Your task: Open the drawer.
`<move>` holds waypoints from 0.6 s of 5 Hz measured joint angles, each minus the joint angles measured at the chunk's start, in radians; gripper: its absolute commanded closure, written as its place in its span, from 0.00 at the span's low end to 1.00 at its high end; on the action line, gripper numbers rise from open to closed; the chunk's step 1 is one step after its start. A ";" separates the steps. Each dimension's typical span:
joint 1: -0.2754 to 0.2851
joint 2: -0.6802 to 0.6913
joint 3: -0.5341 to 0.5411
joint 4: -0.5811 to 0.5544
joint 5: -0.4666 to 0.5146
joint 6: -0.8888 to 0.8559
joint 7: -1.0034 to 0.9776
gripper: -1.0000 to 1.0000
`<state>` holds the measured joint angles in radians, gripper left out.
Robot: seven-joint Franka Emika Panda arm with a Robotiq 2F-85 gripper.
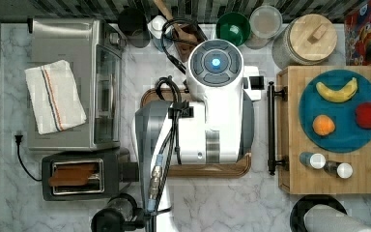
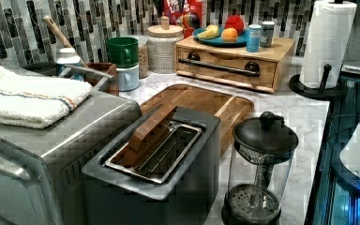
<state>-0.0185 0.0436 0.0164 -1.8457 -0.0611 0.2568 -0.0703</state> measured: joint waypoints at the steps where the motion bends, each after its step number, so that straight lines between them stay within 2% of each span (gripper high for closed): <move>1: -0.005 0.000 0.005 -0.002 -0.001 0.000 0.000 0.00; 2: -0.005 0.004 0.006 -0.002 -0.007 0.000 -0.001 0.00; 3: -0.006 0.004 0.002 -0.017 0.071 0.004 -0.041 0.00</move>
<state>-0.0240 0.0479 0.0184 -1.8623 0.0101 0.2610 -0.1114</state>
